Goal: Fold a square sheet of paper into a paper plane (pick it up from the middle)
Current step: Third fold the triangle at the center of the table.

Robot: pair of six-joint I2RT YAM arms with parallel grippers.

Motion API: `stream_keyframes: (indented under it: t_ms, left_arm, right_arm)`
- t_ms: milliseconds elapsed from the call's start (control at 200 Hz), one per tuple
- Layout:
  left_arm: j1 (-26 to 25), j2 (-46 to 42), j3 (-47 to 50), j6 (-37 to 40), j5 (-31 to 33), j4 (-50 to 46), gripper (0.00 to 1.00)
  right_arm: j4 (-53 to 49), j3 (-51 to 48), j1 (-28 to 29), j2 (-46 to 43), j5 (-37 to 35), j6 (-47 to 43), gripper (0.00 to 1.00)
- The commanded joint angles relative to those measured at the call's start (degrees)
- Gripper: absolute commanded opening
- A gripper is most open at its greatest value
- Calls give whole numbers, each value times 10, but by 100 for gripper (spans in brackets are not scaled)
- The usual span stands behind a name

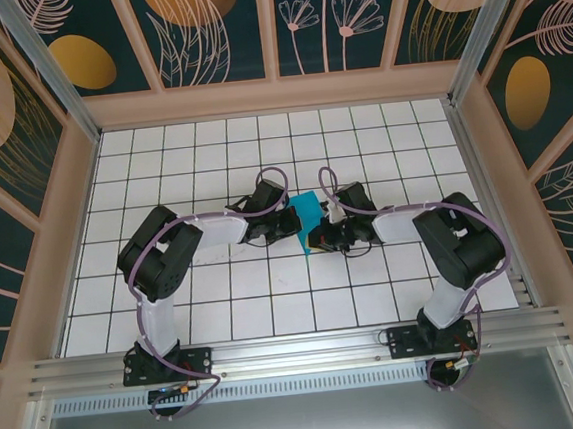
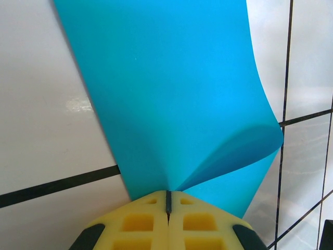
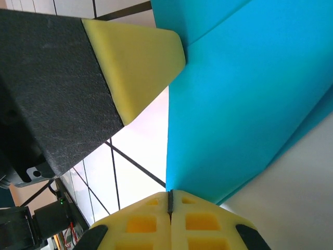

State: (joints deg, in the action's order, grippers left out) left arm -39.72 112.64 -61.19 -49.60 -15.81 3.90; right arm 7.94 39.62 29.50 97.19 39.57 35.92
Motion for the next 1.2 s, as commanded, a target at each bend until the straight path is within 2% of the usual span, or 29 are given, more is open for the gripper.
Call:
stream_keyframes:
  t_ms: [0, 590, 1011, 1196]
  left_arm:
    - [0, 24, 27, -3, 56, -60, 0]
    - [0, 19, 26, -6, 82, -72, 0]
    - [0, 19, 29, -10, 85, -72, 0]
    - [0, 19, 28, -9, 86, -72, 0]
  right_arm:
    - [-4, -6, 6, 8, 12, -16, 1]
    - [-26, -16, 15, 29, 7, -38, 2]
    - [-89, -6, 57, 25, -57, -72, 2]
    - [-98, 3, 66, -6, -76, -75, 2]
